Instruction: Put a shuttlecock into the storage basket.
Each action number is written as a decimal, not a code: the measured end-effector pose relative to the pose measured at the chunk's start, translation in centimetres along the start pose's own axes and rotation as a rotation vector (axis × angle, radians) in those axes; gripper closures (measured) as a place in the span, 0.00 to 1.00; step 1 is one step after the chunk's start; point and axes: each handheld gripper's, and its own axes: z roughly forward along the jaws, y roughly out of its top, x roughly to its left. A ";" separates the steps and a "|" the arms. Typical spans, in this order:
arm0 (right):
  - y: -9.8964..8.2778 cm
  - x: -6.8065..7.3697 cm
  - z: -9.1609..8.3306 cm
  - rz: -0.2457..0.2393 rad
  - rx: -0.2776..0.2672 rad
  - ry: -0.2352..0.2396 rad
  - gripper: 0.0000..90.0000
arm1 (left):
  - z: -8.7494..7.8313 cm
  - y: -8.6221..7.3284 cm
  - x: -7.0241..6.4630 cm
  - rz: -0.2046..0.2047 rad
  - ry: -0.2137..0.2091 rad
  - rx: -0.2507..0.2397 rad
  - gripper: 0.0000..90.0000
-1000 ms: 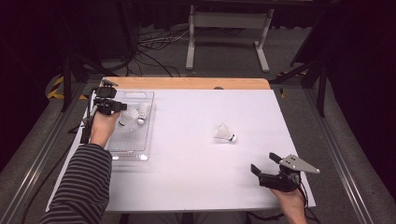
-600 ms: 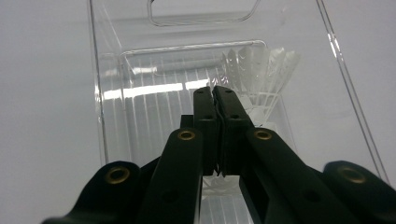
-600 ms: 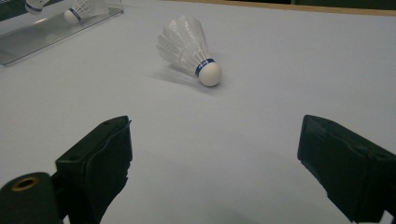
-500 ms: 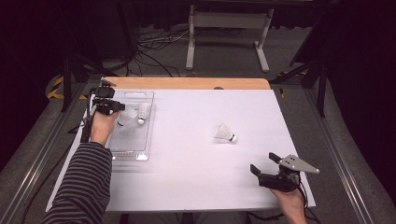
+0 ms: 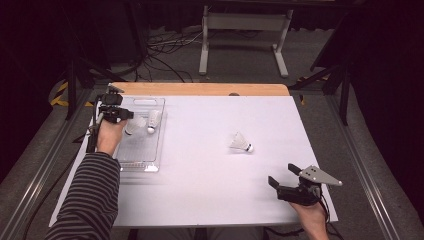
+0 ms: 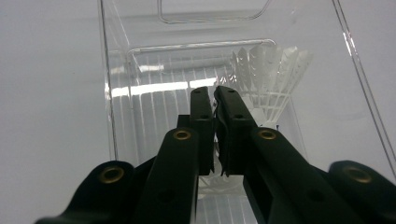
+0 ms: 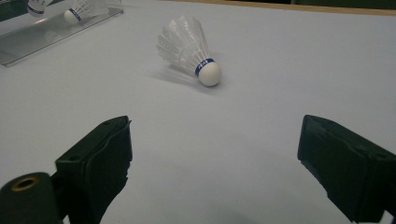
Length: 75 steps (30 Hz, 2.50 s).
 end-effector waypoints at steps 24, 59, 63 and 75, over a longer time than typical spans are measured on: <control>0.0 0.1 0.0 -0.002 0.000 0.001 0.12 | -1.5 -0.8 -0.6 0.043 -0.046 -0.069 0.46; 0.1 0.2 0.0 -0.004 -0.003 -0.002 0.12 | -4.9 -4.2 -2.5 0.174 -0.096 -0.212 0.35; 0.1 0.2 0.0 -0.003 -0.003 -0.002 0.12 | -5.1 -4.8 -2.5 0.180 -0.105 -0.213 0.34; 0.1 0.2 0.1 -0.003 -0.003 -0.002 0.12 | -5.9 -6.4 -2.4 0.191 -0.125 -0.243 0.34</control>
